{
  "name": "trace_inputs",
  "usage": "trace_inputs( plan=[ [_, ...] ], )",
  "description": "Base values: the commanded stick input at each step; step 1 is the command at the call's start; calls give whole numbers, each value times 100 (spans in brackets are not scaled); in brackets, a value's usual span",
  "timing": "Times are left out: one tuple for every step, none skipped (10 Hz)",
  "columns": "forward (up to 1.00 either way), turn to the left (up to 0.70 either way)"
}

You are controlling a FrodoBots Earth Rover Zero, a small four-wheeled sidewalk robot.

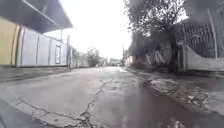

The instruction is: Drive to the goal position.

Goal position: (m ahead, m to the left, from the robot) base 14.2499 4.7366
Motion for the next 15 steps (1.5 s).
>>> trace_inputs(
  plan=[
    [70, 0],
    [70, 0],
    [70, -6],
    [70, -14],
    [70, -23],
    [70, -31],
    [70, -19],
    [70, 0],
    [70, 0],
    [70, 0],
    [70, 0],
    [70, 0],
    [70, 0],
    [70, 0],
    [70, 0]
  ],
)
